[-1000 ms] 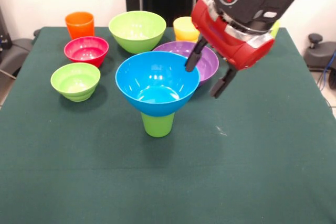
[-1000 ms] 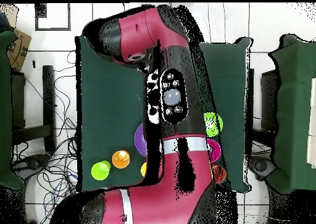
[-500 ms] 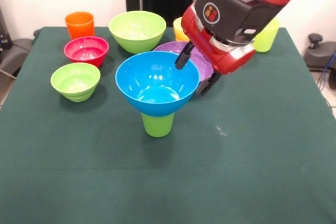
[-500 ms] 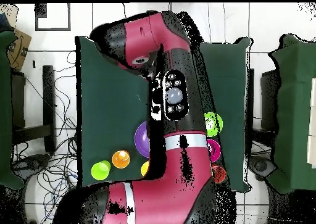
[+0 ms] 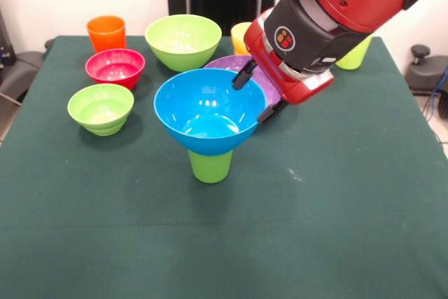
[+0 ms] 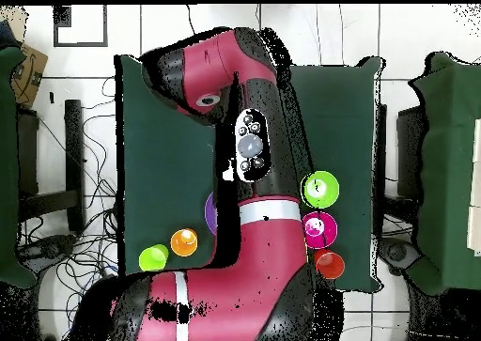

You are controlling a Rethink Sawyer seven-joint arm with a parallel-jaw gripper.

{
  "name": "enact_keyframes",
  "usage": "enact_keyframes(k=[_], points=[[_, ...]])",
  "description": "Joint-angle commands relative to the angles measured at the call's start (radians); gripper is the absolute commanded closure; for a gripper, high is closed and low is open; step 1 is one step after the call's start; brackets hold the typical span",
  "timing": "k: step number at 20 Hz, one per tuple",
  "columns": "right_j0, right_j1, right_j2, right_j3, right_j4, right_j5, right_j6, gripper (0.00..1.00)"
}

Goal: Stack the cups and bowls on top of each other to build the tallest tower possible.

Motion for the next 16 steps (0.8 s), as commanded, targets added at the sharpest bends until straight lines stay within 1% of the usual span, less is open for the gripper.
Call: enact_keyframes(k=[1, 5, 11, 14, 16], points=[[0.000, 0.055, 0.002, 0.004, -0.032, 0.056, 0.071, 0.00], [-0.006, 0.045, 0.010, 0.019, -0.009, 0.043, 0.086, 0.00], [-0.003, 0.044, 0.009, 0.025, 0.002, 0.032, 0.103, 0.00], [0.002, 0.027, 0.010, 0.048, 0.021, 0.027, 0.123, 0.00], [0.012, 0.012, 0.005, 0.057, 0.027, 0.042, 0.134, 0.00]])
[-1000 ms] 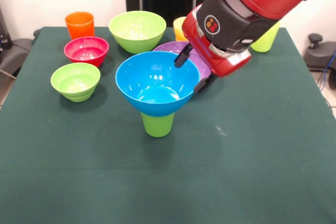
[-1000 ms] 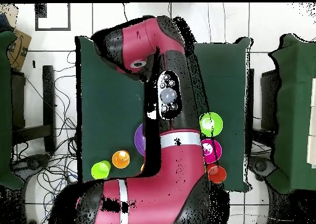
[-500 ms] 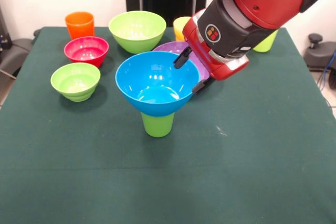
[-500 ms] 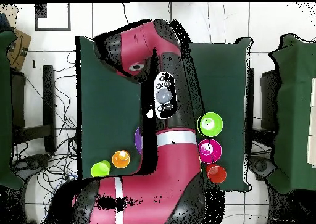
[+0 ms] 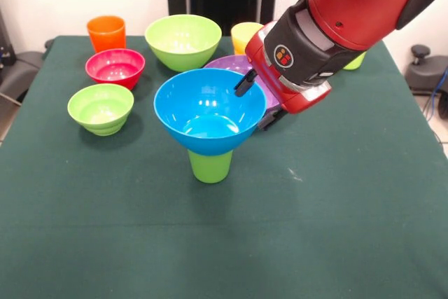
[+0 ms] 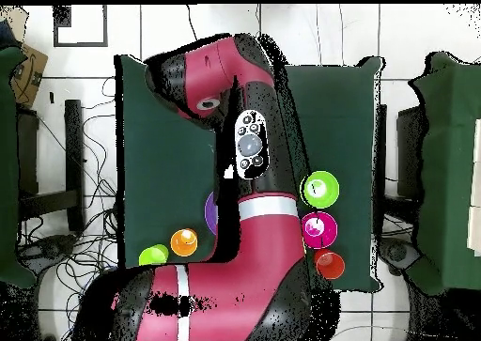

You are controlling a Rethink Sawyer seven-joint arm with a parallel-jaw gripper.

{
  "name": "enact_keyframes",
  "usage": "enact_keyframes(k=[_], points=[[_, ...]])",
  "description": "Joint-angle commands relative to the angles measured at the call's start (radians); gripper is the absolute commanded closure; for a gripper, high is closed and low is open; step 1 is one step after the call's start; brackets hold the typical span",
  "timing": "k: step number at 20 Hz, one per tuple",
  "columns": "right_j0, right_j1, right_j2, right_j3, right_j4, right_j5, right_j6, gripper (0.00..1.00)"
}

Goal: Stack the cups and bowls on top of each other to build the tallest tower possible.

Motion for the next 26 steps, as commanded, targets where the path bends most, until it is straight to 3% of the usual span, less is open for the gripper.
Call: enact_keyframes(k=[1, 13, 19, 26], points=[[0.017, -0.026, 0.006, 0.059, 0.013, 0.046, 0.140, 0.00], [0.085, -0.089, -0.047, 0.075, 0.011, 0.086, 0.170, 0.00], [0.083, -0.088, -0.037, 0.155, 0.104, 0.064, 0.266, 0.00], [0.091, -0.057, -0.057, 0.175, 0.163, 0.049, 0.331, 0.00]])
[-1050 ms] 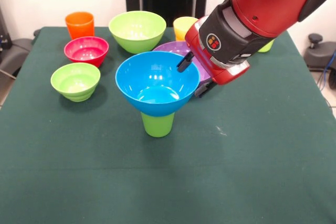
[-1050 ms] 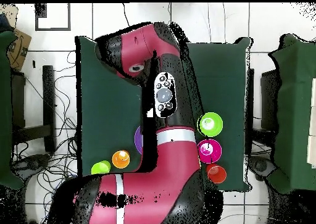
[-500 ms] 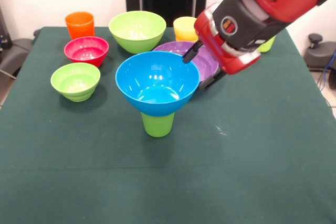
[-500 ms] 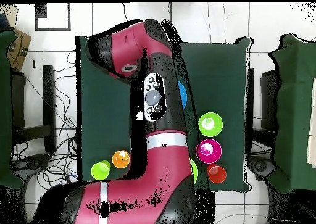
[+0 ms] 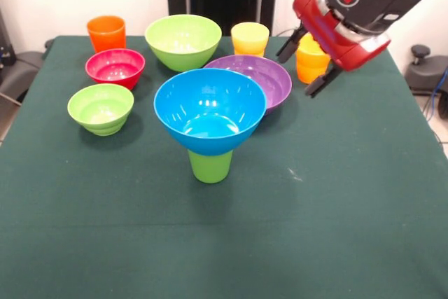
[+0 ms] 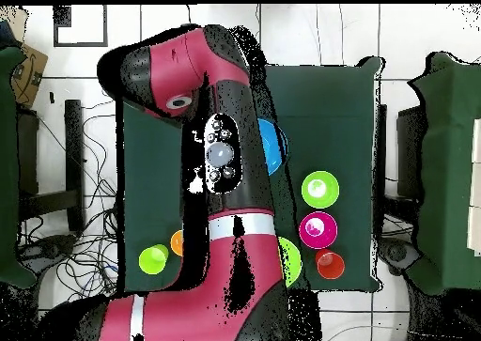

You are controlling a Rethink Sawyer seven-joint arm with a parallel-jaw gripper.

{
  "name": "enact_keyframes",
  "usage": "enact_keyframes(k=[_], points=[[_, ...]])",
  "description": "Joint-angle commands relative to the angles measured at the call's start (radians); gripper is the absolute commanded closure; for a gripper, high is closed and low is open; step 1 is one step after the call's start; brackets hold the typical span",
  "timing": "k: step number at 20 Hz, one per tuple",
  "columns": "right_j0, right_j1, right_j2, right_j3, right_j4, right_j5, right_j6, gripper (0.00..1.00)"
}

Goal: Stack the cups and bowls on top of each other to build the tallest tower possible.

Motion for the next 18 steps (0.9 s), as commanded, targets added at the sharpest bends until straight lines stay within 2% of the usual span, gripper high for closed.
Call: enact_keyframes(k=[1, 18], points=[[0.020, 0.042, 0.000, 0.137, 0.059, 0.052, 0.337, 0.00], [0.035, 0.074, -0.032, 0.169, 0.124, 0.044, 0.378, 0.00]])
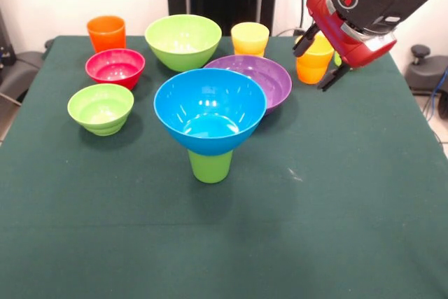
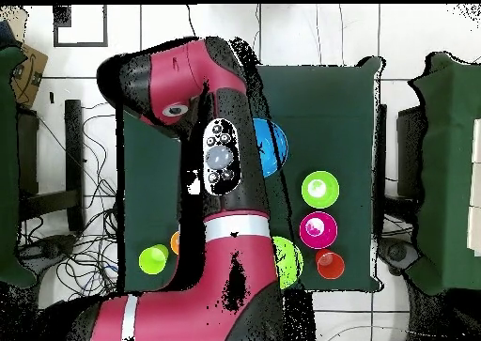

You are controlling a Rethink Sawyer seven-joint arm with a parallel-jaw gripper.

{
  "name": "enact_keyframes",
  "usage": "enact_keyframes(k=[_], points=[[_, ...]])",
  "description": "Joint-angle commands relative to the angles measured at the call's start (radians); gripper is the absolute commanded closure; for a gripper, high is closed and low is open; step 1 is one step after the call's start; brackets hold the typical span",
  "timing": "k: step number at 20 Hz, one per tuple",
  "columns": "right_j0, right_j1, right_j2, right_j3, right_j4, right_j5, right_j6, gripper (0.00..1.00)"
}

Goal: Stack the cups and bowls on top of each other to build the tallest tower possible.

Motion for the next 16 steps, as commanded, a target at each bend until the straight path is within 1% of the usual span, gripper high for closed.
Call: enact_keyframes(k=[1, 12, 16], points=[[0.018, 0.061, 0.010, 0.127, 0.017, 0.044, 0.280, 0.00], [0.006, 0.097, 0.001, 0.159, 0.024, -0.026, 0.299, 0.00], [-0.005, 0.116, 0.005, 0.151, 0.033, -0.034, 0.297, 0.00]])
